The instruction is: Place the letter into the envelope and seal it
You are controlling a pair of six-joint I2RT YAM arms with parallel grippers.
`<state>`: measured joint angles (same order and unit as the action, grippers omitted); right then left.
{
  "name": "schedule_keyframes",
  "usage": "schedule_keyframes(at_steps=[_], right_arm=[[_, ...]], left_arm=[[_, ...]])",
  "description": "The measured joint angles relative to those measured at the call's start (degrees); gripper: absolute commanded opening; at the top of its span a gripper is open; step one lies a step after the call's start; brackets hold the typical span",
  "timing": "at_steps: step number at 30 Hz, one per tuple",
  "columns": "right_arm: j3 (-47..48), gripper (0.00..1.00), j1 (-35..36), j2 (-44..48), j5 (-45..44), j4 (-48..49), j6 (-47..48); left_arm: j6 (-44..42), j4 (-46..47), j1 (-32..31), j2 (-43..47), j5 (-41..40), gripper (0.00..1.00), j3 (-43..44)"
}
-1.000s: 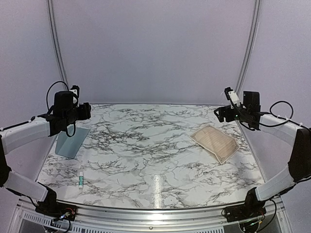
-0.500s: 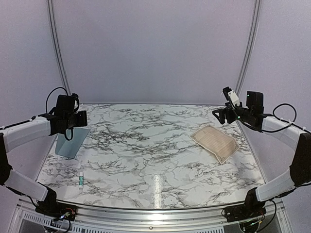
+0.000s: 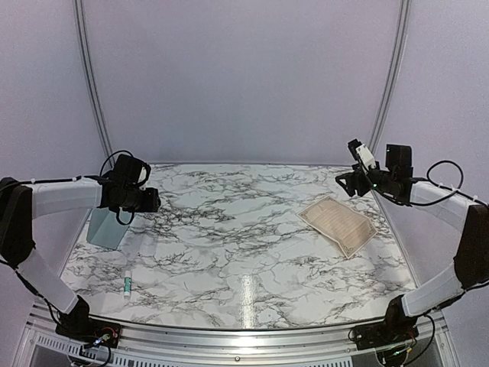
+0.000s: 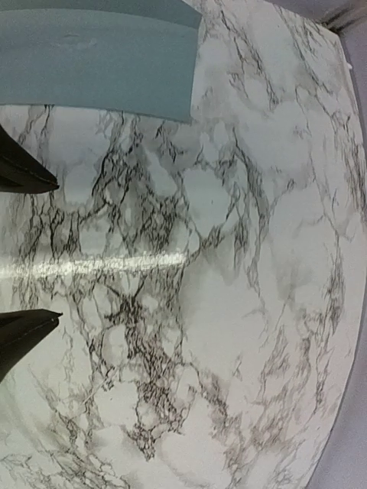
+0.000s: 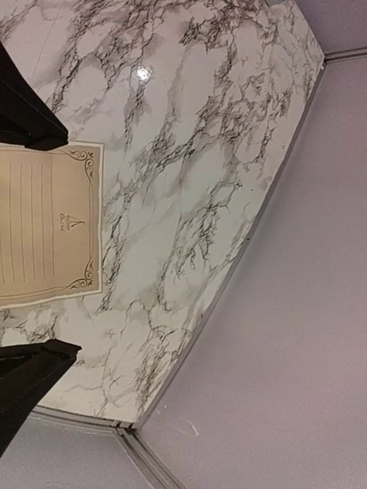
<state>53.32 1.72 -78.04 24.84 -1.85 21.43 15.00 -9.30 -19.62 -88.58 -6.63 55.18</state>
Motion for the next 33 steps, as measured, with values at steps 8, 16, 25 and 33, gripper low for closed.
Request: schedule_keyframes(at_steps=[8,16,25,33], right_arm=[[5.09,0.71,-0.5,-5.88,-9.42,-7.26,2.25],[4.5,0.75,-0.57,-10.97,-15.65,-14.36,5.9],[4.5,0.64,-0.59,-17.68,-21.16,-18.88,7.17],[4.44,0.43,-0.63,-18.18,-22.67,-20.48,9.77]], left_arm=[[1.79,4.02,-11.54,-0.46,5.51,0.55,0.33],[3.04,14.32,-18.88,-0.28,8.04,0.55,-1.81],[2.8,19.23,-23.61,-0.28,12.0,0.5,-1.75],[2.73,21.18,-24.94,-0.28,14.62,0.5,-1.75]])
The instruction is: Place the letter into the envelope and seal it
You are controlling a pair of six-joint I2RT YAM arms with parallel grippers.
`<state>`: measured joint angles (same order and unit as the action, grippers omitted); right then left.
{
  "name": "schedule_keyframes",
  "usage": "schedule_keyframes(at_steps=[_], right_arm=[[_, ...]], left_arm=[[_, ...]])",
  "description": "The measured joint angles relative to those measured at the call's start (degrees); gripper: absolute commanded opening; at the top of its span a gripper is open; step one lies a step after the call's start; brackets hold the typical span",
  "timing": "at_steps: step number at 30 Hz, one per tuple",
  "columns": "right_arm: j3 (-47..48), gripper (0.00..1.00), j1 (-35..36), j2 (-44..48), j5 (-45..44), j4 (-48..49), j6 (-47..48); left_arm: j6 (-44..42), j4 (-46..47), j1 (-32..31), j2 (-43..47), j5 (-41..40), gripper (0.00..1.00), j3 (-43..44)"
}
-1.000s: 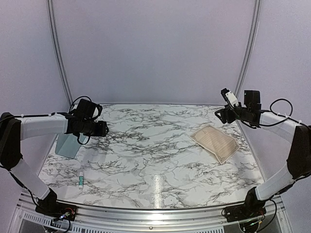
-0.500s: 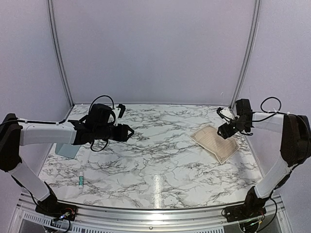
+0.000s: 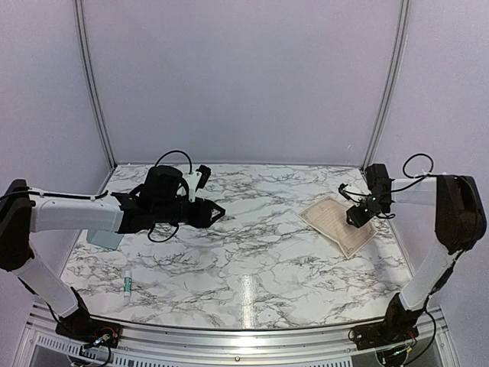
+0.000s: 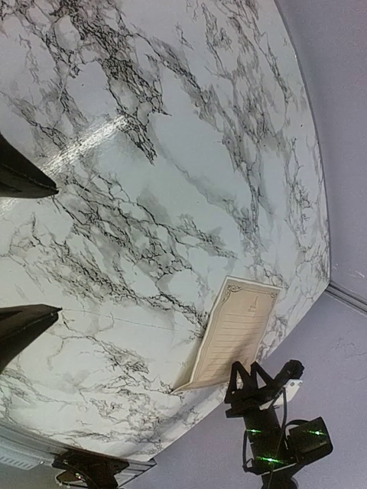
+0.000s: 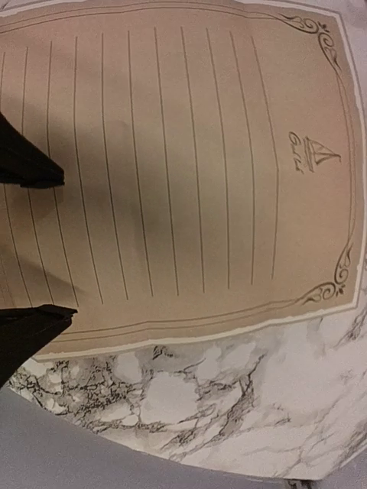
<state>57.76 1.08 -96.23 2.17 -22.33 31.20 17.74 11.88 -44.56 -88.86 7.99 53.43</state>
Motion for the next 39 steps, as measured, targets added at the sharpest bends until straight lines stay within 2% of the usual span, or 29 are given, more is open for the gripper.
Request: schedule_keyframes(at_steps=[6,12,19,25,32,39], right_arm=[[-1.03,0.36,1.18,-1.2,0.9,-1.57,1.9],[-1.2,0.32,8.61,-3.3,2.58,-2.71,1.86],[3.5,0.3,18.95,-7.08,8.94,-6.54,1.4],[10.49,0.29,24.9,-12.31,19.89,-12.48,1.46],[17.46,0.34,25.88,-14.49,33.14,-21.64,1.81],[15.43,0.35,22.53,-3.98,35.82,-22.32,3.63]], left_arm=[[0.46,0.7,-0.02,-0.02,0.55,0.5,-0.02],[1.42,1.68,-0.02,0.0,0.42,0.5,-0.35],[2.71,2.03,-0.02,0.0,-1.53,0.5,-2.32],[4.61,2.1,-0.02,0.0,-3.85,0.55,-3.8],[9.42,3.5,-0.02,-0.15,-6.38,0.62,-5.18],[15.02,7.41,-0.02,-3.34,-6.56,0.63,-6.23]])
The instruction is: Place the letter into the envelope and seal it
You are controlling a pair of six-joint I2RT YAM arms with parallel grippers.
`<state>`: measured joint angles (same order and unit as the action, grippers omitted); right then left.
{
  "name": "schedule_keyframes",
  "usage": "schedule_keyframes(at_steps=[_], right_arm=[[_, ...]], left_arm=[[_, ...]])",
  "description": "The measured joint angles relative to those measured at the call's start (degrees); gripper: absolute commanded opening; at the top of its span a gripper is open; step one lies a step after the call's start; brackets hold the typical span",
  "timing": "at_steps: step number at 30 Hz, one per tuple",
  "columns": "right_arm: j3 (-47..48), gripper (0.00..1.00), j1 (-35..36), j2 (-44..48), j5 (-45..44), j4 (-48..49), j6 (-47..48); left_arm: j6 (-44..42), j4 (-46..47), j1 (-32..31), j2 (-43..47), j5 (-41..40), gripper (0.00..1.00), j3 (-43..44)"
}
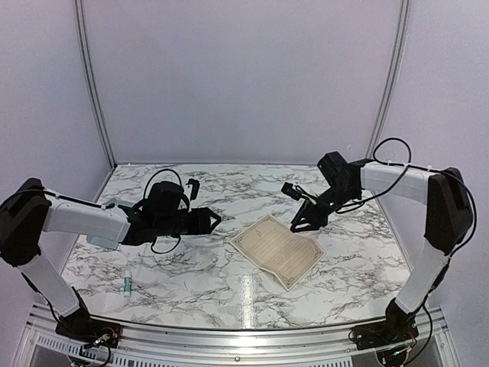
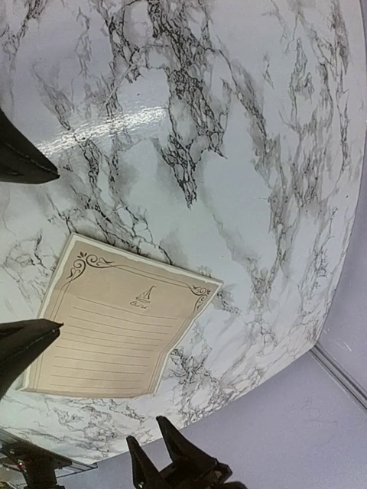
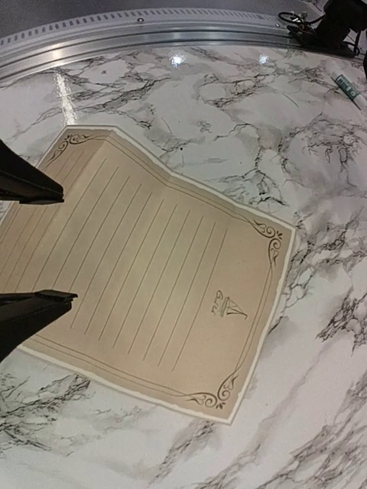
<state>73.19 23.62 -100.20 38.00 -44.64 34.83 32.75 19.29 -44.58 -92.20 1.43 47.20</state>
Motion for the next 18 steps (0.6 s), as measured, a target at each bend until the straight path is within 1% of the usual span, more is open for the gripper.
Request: schedule_keyframes(at_steps=[5,9,14,18], right_arm=[[-10.25,0.32,-1.57,8.28,-1.27,3.87,2.97],[-17.35,0.29,-1.55,10.12,-2.69,6.34,3.74],[-18.38,0.24,-0.85,9.51,-4.83,9.73,4.24],[-18.38,0.21,1.11,7.17,-6.23,11.63,4.44]], left_arm=[[3.41,2.91,0.0,-3.89,1.57,0.59,-0.76],[6.05,4.83,0.0,-7.15,3.74,0.58,-0.74],[9.09,6.19,0.0,-10.51,5.92,0.58,-0.22],[10.84,6.4,0.0,-11.96,7.17,0.58,0.33]])
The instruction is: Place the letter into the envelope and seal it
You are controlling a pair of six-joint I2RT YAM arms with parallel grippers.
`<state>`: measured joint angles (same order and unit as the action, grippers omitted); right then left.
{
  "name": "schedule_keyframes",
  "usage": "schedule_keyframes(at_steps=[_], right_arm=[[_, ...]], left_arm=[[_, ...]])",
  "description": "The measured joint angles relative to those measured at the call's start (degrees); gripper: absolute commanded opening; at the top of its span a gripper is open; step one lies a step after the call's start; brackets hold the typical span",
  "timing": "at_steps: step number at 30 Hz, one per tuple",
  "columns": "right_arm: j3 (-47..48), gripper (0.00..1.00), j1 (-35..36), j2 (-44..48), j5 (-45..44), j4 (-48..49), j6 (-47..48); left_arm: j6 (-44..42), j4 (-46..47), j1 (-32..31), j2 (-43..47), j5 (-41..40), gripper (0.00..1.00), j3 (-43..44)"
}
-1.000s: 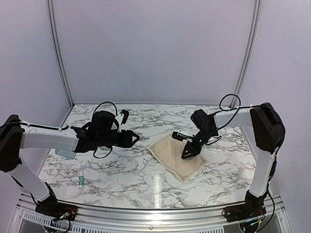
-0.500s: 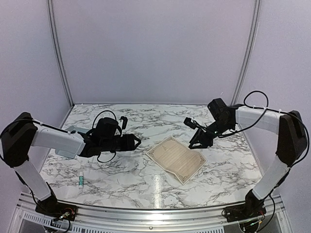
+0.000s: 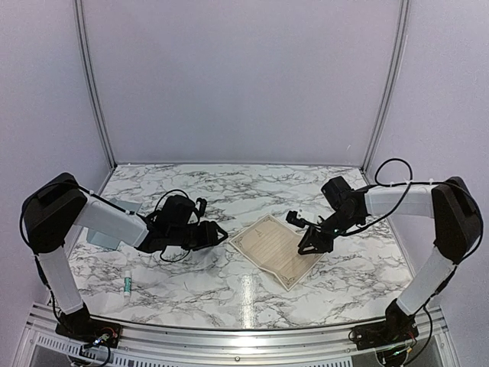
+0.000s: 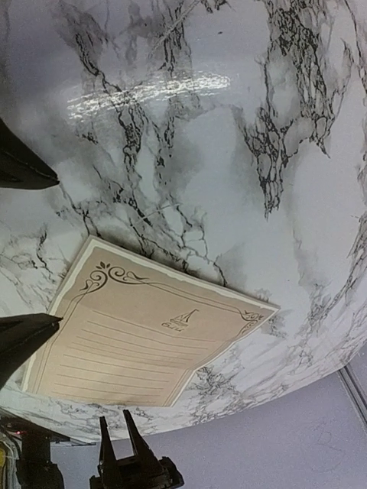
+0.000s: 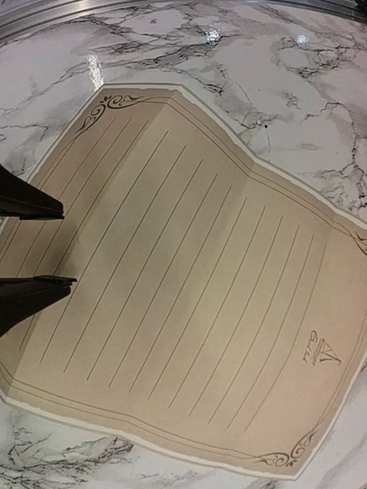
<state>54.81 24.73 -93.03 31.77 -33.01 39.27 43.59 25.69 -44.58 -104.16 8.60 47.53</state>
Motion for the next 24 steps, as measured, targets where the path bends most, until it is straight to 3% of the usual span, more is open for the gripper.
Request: schedule_keyframes(at_steps=[8,24], right_arm=[[0.0,0.15,2.36,-3.72,-2.89,2.58,-0.24],[1.55,0.13,2.38,-9.01,-3.3,4.11,-0.39]], left_arm=[[1.92,1.07,0.0,-0.11,1.09,0.58,0.33],[4.9,4.63,0.02,-4.17,3.61,0.57,0.33]])
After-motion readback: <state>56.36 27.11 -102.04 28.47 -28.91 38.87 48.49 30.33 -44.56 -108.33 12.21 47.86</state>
